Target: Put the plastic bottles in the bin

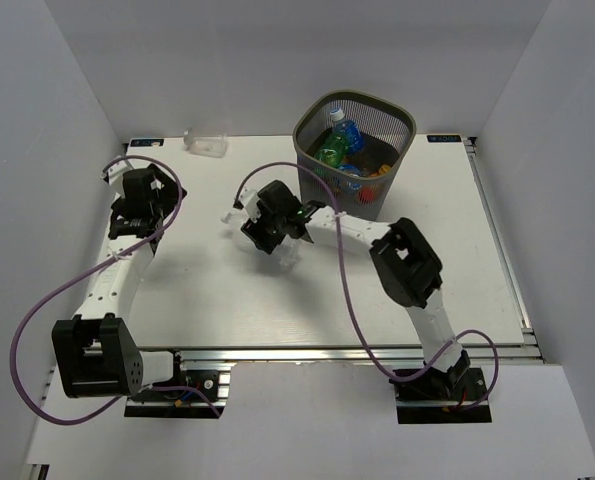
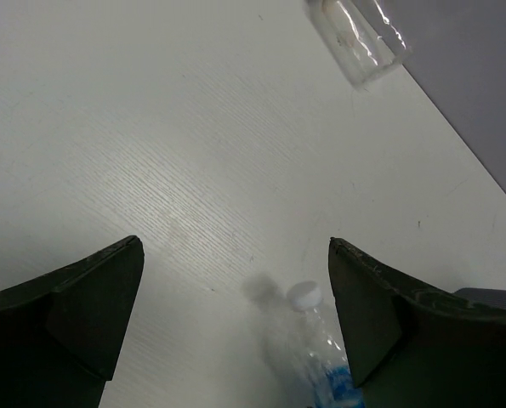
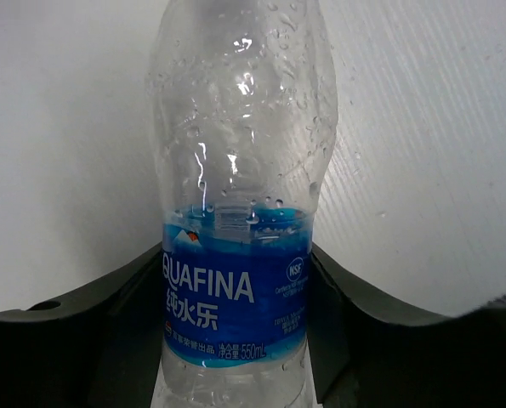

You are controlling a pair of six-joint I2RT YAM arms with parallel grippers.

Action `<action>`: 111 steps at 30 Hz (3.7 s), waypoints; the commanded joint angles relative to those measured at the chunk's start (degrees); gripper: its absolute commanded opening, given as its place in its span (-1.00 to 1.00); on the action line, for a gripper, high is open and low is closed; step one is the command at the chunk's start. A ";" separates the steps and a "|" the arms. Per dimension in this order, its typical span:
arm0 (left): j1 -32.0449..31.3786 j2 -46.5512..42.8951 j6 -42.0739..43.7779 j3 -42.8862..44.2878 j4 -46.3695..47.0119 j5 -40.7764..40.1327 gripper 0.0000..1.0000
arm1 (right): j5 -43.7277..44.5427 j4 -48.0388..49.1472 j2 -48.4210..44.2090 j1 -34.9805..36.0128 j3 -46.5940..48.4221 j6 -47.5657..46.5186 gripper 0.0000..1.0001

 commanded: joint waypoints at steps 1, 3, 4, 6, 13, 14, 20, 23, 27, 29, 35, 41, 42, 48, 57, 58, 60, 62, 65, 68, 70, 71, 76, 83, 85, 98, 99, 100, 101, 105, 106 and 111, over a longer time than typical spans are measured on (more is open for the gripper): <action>0.37 -1.93 0.23 2.26 0.85 -1.98 0.96 | -5.60 3.06 -14.21 0.28 -1.66 -0.61 -0.33; 0.46 -1.32 0.40 2.88 0.85 -2.16 0.96 | -6.66 4.65 -22.21 0.19 -3.51 -1.84 -0.34; 0.46 -1.14 0.49 3.31 1.11 -1.98 0.96 | -6.66 5.45 -24.93 -0.07 -5.08 -2.45 -0.35; 0.55 -0.44 0.75 3.76 1.64 -1.46 0.96 | -5.09 8.08 -31.62 -1.04 -6.06 -3.42 -0.36; 0.55 4.83 2.42 7.01 2.87 0.31 0.96 | 8.18 11.00 -39.02 -13.42 -3.87 -2.99 -0.44; 0.55 5.36 2.60 8.14 3.22 -0.31 0.96 | 8.88 10.38 -38.41 -15.52 -2.30 -1.94 -0.44; 0.64 13.87 1.38 17.63 -0.55 0.04 0.96 | 4.87 6.42 -39.10 -25.82 -3.76 2.55 0.17; 0.64 18.09 0.67 23.69 -1.34 1.09 0.96 | 3.97 7.74 -41.57 -26.35 -7.03 2.11 0.77; 0.64 28.44 -0.65 34.57 -2.49 4.16 0.96 | -0.42 7.74 -43.24 -27.76 -4.84 2.46 0.79; 0.64 32.07 -1.70 37.67 -0.83 6.09 0.96 | -1.83 9.75 -44.82 -28.11 -5.18 2.64 0.79; 0.64 49.38 -6.01 55.31 -1.08 14.97 0.96 | -1.92 16.95 -49.82 -29.43 -11.50 3.52 0.79; 1.16 58.88 -13.47 61.24 5.13 18.14 0.96 | 0.37 19.78 -55.01 -31.54 -18.35 3.52 0.79; 1.16 59.41 -14.53 61.06 6.64 18.06 0.96 | 0.71 20.30 -55.71 -31.80 -19.67 3.61 0.79; 1.60 66.87 -20.95 64.65 14.91 18.85 0.96 | 7.30 20.83 -62.83 -32.86 -28.02 3.78 0.79; 2.48 79.80 -28.16 75.91 20.01 19.73 0.96 | 19.43 18.64 -72.15 -33.83 -34.89 2.64 0.79; 2.48 81.38 -28.51 77.39 19.32 20.07 0.96 | 20.57 18.29 -72.85 -33.91 -34.80 2.55 0.79; 2.48 82.09 -28.25 78.29 18.61 19.29 0.96 | 21.19 17.85 -73.39 -34.09 -34.89 2.38 0.79; 2.40 82.27 -28.07 77.68 18.86 17.88 0.96 | 21.63 17.58 -73.74 -34.18 -34.80 2.38 0.79; 2.40 83.40 -28.07 78.55 20.01 17.00 0.96 | 22.42 17.41 -73.39 -34.09 -34.98 2.64 0.79; 2.04 85.95 -28.78 81.26 20.28 16.39 0.96 | 23.39 17.06 -72.51 -34.26 -34.89 2.64 0.79; 1.52 87.36 -29.91 82.24 20.97 16.39 0.96 | 23.83 16.97 -72.16 -34.35 -34.89 2.64 0.79; 1.34 88.50 -30.36 82.59 21.24 14.47 0.96 | 24.01 16.88 -72.07 -34.35 -34.80 2.64 0.79; 0.02 90.53 -31.50 84.53 22.56 11.74 0.96 | 26.29 16.35 -71.89 -34.62 -34.98 2.03 0.79; -1.21 92.46 -32.38 86.29 25.46 9.88 0.91 | 27.35 17.06 -71.02 -35.32 -35.60 1.41 0.79; -1.21 92.47 -32.12 85.76 25.29 10.15 0.69 | 27.44 17.14 -70.75 -35.58 -35.59 1.32 0.79; -1.12 82.47 -28.78 75.06 28.18 17.86 -0.53 | 26.12 17.14 -71.71 -36.38 -36.21 2.20 0.79; -1.12 80.79 -28.08 73.38 30.19 19.01 -0.65 | 25.51 17.06 -71.89 -36.38 -36.38 2.46 0.79; -1.12 78.86 -27.64 71.54 31.69 20.24 -0.67 | 25.07 17.14 -72.07 -36.38 -36.47 2.55 0.79; -1.12 76.84 -27.20 69.43 33.18 21.47 -0.68 | 24.72 17.14 -72.59 -36.38 -36.73 2.99 0.79; -1.12 63.51 -25.62 56.36 43.10 29.63 -0.70 | 21.65 18.98 -74.96 -36.38 -39.89 4.22 0.79; -1.12 61.37 -25.44 54.49 44.43 31.05 -0.70 | 21.20 19.51 -75.40 -36.46 -40.68 4.48 0.79; -1.21 49.77 -21.85 45.87 49.96 37.82 -0.69 | 21.11 21.54 -78.57 -36.55 -44.64 6.85 0.79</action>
